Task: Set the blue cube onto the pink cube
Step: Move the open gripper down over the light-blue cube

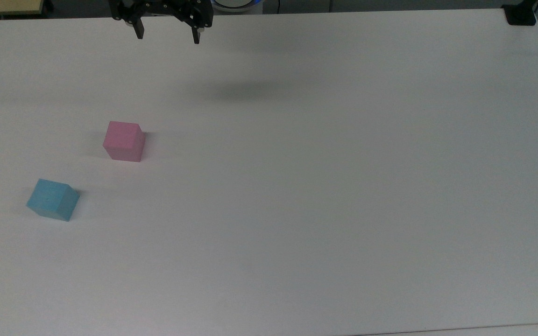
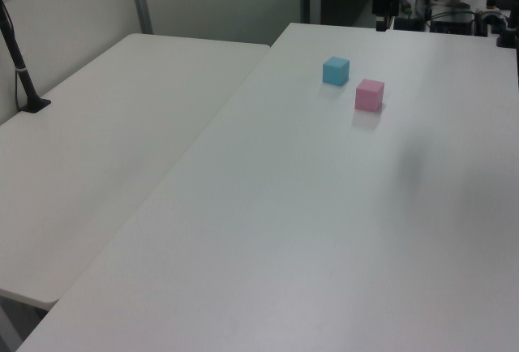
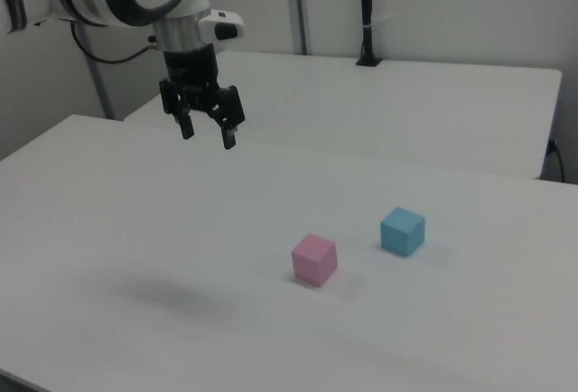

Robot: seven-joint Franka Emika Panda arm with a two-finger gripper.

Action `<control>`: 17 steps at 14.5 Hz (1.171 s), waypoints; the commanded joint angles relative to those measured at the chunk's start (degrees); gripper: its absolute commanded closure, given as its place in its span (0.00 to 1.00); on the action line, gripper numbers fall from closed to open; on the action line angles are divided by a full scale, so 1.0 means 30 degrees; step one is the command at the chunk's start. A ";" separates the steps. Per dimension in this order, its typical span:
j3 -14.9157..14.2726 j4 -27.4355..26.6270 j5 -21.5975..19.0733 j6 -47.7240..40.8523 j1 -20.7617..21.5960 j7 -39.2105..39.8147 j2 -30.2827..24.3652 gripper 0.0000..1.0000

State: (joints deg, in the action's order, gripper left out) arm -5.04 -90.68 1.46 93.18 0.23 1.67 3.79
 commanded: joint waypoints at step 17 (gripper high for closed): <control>-0.2388 0.0519 0.0068 0.7334 -0.1334 0.3279 0.4322 0.00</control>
State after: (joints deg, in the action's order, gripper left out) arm -10.12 -90.58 1.47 108.92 -2.37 8.52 11.52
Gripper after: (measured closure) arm 0.000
